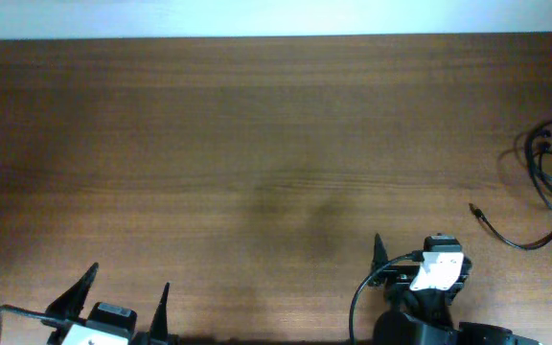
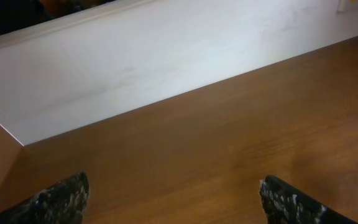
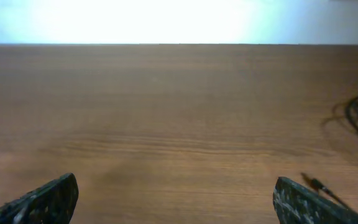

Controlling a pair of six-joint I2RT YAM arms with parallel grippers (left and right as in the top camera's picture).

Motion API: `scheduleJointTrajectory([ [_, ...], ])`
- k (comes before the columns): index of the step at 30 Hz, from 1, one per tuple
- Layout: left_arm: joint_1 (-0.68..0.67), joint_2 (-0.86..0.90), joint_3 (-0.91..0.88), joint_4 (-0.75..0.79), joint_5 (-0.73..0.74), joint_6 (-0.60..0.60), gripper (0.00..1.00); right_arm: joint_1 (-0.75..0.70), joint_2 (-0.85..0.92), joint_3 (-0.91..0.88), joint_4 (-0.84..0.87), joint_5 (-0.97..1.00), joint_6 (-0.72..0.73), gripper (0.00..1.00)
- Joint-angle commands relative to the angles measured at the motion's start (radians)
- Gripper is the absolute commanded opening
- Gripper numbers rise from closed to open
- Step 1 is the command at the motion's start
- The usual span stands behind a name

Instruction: Untangle cables

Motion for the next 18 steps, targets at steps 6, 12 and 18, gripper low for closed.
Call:
scheduleJointTrajectory([
  [6, 0.000, -0.010, -0.003, -0.016, 0.020, 0.014, 0.90, -0.155, -0.004, -0.213, 0.761, -0.856, -0.880, 0.99],
  [12, 0.000, -0.010, -0.003, -0.016, 0.022, 0.015, 0.91, -0.834, 0.189, -0.251, 0.842, -1.294, -0.962, 0.99],
  [18, 0.000, -0.010, -0.003, -0.016, 0.011, 0.016, 0.92, -0.910, 0.170, -0.251, 0.871, -1.295, -0.896, 0.99],
])
